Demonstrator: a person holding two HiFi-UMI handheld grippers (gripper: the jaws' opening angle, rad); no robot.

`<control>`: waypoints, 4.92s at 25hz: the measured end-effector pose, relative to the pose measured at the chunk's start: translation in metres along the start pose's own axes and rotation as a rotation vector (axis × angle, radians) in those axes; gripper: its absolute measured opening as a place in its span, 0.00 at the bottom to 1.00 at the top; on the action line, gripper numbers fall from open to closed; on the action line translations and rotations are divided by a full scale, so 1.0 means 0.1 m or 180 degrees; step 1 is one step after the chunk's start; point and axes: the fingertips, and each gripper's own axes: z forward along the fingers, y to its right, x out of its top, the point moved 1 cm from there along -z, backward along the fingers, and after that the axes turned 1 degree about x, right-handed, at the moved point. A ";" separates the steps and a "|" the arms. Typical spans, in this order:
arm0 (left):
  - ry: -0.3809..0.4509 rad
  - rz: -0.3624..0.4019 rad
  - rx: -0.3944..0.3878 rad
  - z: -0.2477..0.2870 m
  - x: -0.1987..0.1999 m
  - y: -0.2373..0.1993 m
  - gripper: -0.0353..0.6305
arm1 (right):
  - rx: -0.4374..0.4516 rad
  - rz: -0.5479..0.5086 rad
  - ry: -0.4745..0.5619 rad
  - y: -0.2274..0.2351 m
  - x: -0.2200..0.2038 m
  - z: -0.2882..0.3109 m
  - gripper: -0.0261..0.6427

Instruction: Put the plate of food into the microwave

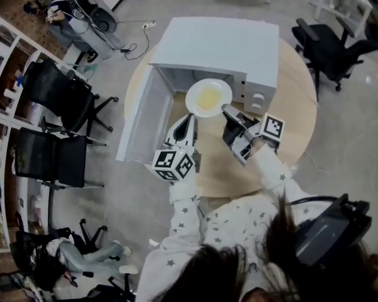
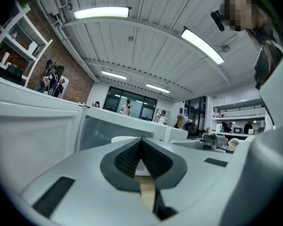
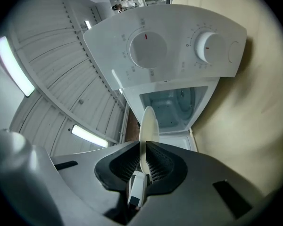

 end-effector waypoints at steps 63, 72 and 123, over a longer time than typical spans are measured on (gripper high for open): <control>-0.0992 -0.0247 -0.1396 1.60 -0.83 -0.72 0.05 | -0.0730 -0.0445 0.1559 1.16 1.09 1.12 0.08; -0.1018 -0.0241 -0.1422 1.58 -0.85 -0.75 0.05 | -0.0882 -0.0755 0.1527 1.16 1.09 1.15 0.15; -0.0663 -0.0244 -0.1347 1.08 -0.47 -0.52 0.05 | -0.0544 -0.1016 0.0864 0.50 0.31 0.68 0.11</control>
